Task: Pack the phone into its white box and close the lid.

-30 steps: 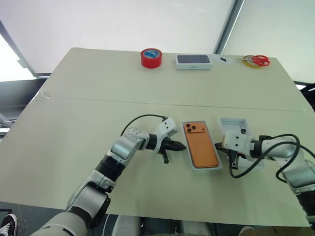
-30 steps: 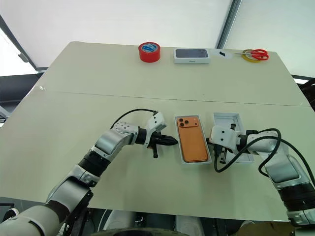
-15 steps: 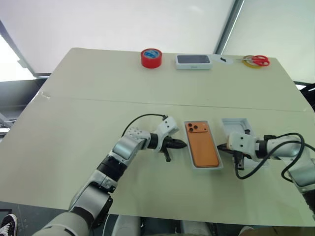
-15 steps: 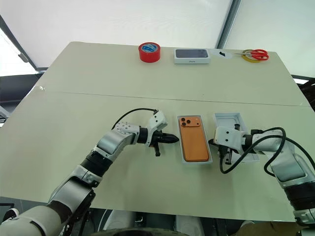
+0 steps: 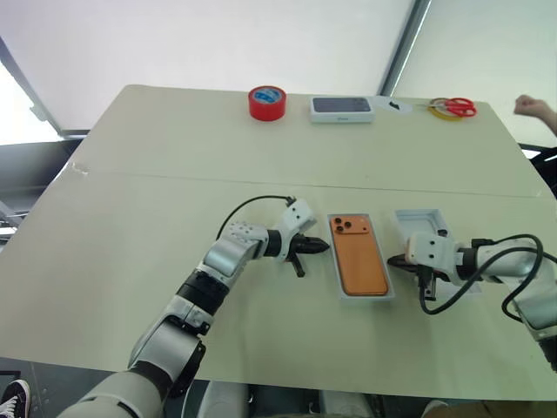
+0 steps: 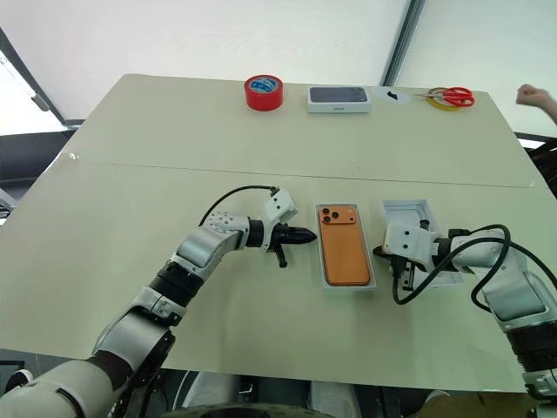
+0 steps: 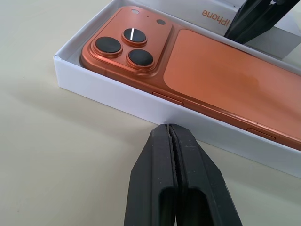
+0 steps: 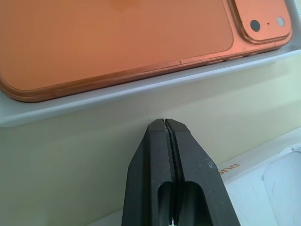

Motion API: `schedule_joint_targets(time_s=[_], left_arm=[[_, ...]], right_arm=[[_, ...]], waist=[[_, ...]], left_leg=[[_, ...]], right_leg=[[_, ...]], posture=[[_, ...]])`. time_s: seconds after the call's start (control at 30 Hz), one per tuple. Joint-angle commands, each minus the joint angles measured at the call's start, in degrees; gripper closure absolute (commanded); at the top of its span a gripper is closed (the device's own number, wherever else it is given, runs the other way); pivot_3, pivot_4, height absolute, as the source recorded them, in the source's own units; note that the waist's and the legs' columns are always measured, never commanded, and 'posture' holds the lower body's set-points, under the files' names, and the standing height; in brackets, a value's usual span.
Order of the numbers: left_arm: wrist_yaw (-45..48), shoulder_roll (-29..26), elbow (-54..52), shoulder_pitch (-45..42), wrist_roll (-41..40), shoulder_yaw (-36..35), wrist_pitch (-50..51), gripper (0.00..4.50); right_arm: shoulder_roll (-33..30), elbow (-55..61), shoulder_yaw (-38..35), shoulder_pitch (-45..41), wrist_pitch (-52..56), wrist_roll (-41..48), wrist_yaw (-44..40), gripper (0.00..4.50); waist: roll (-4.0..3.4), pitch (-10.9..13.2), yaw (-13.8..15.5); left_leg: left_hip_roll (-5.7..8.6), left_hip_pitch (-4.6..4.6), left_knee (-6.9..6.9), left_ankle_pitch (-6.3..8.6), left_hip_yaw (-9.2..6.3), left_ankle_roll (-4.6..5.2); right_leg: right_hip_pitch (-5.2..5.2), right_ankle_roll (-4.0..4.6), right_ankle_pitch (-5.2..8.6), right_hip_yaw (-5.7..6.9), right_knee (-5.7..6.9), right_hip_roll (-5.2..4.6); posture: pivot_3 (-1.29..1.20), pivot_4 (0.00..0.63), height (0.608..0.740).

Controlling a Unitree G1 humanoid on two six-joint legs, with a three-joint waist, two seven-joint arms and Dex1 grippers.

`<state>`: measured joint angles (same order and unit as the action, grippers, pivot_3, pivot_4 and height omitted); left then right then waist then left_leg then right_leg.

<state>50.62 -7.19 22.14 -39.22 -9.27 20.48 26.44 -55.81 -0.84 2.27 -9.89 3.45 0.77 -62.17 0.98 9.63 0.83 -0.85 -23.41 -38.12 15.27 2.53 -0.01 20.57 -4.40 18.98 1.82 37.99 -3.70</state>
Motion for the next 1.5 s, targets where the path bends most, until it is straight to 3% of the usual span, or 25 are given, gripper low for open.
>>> schedule_joint_targets(time_s=[0.03, 0.27, 0.37, 0.5, 0.53, 0.67, 0.87, 1.07, 1.23, 1.5], left_arm=[[-1.1, 0.2, 0.7, -1.7, 0.2, -2.4, -2.0, 4.44], [1.8, -6.7, -10.1, 3.6, -5.4, -9.7, 0.0, 4.44], [5.0, -11.5, -15.0, 6.6, -8.6, -12.7, 1.3, 3.56], [7.7, -17.6, -21.4, 11.4, -10.6, -16.8, -2.0, 1.64], [9.0, -19.2, -23.2, 13.0, -11.3, -17.7, -2.9, 1.04], [13.2, -23.4, -28.2, 19.0, -14.8, -21.6, -6.7, 1.04], [18.4, -28.7, -32.6, 29.3, -17.4, -26.1, -14.4, 1.04], [20.1, -31.1, -34.5, 33.6, -17.4, -26.2, -17.9, 1.04], [20.4, -32.0, -36.1, 35.3, -18.4, -26.6, -18.9, 1.04], [19.3, -32.0, -38.3, 37.3, -18.3, -26.9, -20.1, 1.04]], right_arm=[[-1.2, -3.8, -1.0, -1.6, -1.4, -1.7, 1.5, 4.50], [-2.5, -2.4, -5.3, -0.2, -0.4, 5.2, -2.6, 4.50], [-3.1, -0.9, -7.6, 0.6, 5.8, 9.6, -4.9, 3.61], [-2.3, -4.2, -8.9, -4.0, 10.7, 7.0, 2.0, 1.64], [-1.8, -4.6, -9.1, -5.5, 13.5, 6.9, 3.9, 1.58], [0.3, 0.3, -9.9, -6.5, 24.8, 9.1, 8.4, 1.58], [-0.3, 17.0, -11.2, 1.1, 48.6, 12.2, 13.1, 1.58], [-2.4, 23.5, -8.1, -2.8, 65.2, 13.0, 17.4, 1.58], [2.9, 22.1, -8.8, -12.4, 85.2, 17.2, 20.5, 1.58], [4.4, 13.8, -4.1, -19.8, 89.0, 21.2, 25.9, 1.58]], waist=[[0.00, 0.0, -0.1], [-0.06, 0.0, -0.2], [-0.10, 0.0, -0.3], [-0.14, 0.1, -0.3], [-0.16, 0.1, -0.4], [-0.20, 0.1, -0.1], [-0.29, 0.1, -0.2], [-0.44, 0.1, -0.5], [-0.44, 0.1, -1.1], [-0.46, 0.1, -1.8]], left_leg=[[0.00, 0.00, 0.00, 0.00, 0.00, 0.00], [-0.04, -0.03, 0.08, -0.14, 0.02, -0.25], [-0.07, -0.02, 0.09, -0.15, 0.02, -0.26], [-0.07, -0.01, 0.07, -0.10, 0.02, -0.19], [-0.07, -0.01, 0.07, -0.09, 0.03, -0.17], [-0.07, -0.02, 0.15, -0.13, 0.02, -0.28], [-0.06, -0.07, 0.24, 0.02, 0.02, -0.02], [-0.04, -0.08, 0.36, 0.07, 0.03, 0.00], [-0.04, -0.14, 0.65, -0.01, 0.06, -0.09], [0.00, -0.15, 0.83, -0.03, 0.16, -0.11]], right_leg=[[0.00, 0.00, 0.00, 0.00, 0.00, 0.00], [0.09, -0.01, 0.00, -0.01, 0.00, 0.03], [0.09, -0.01, 0.00, -0.01, 0.01, 0.04], [0.08, -0.01, 0.00, -0.01, 0.01, 0.01], [0.09, -0.01, 0.00, -0.02, 0.01, 0.01], [0.13, 0.02, 0.02, -0.02, -0.01, -0.02], [0.16, 0.03, 0.01, -0.03, -0.09, -0.15], [0.29, 0.09, 0.02, -0.04, -0.10, -0.22], [0.49, 0.08, 0.02, -0.06, -0.13, -0.22], [0.60, 0.08, 0.01, -0.11, -0.13, -0.22]], posture=[[0.00, 0.150, 0.740], [0.00, 0.150, 0.740], [0.00, 0.150, 0.740], [0.00, 0.150, 0.740], [0.00, 0.150, 0.740], [0.00, 0.150, 0.740], [0.00, 0.150, 0.740], [0.00, 0.150, 0.740], [0.00, 0.150, 0.740], [0.00, 0.150, 0.740]])
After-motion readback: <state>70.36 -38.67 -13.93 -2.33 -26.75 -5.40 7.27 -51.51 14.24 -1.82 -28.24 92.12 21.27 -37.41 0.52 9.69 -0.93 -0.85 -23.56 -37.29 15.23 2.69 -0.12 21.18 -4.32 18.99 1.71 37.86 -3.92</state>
